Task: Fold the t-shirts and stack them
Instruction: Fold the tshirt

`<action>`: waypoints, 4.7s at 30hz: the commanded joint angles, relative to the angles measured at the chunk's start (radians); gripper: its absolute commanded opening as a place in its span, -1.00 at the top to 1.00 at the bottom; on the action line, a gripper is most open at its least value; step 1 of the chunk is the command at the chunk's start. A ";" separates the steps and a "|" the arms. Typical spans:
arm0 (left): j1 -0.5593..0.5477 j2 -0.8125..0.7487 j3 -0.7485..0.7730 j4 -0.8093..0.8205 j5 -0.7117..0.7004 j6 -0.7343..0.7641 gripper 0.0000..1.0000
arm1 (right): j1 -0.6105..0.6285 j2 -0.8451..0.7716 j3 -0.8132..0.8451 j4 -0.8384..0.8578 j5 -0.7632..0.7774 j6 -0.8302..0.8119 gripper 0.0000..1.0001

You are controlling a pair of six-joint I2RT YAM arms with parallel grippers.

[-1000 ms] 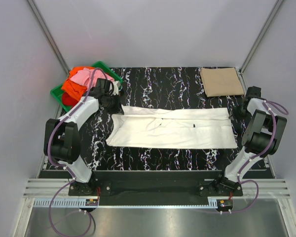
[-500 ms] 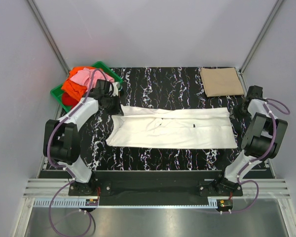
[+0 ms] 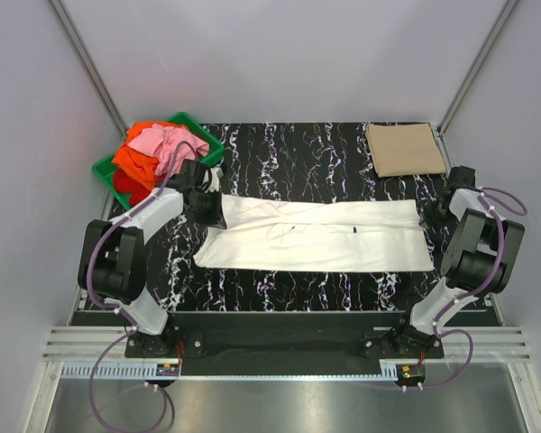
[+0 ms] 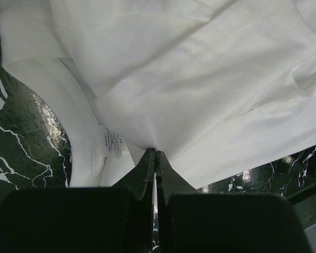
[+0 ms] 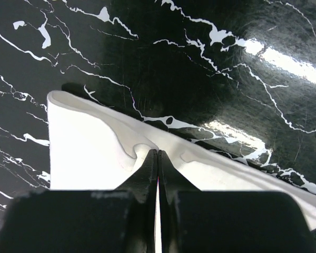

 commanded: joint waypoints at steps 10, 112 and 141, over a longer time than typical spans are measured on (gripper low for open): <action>-0.022 -0.033 -0.054 -0.008 -0.089 0.019 1.00 | -0.001 0.012 -0.034 0.053 0.053 -0.034 1.00; 0.048 0.149 0.390 -0.116 -0.189 0.016 0.23 | 0.907 0.548 0.671 0.172 -0.580 -0.440 0.07; -0.034 0.011 0.040 0.023 -0.230 0.001 0.14 | 0.927 0.474 0.606 0.171 -0.514 -0.483 1.00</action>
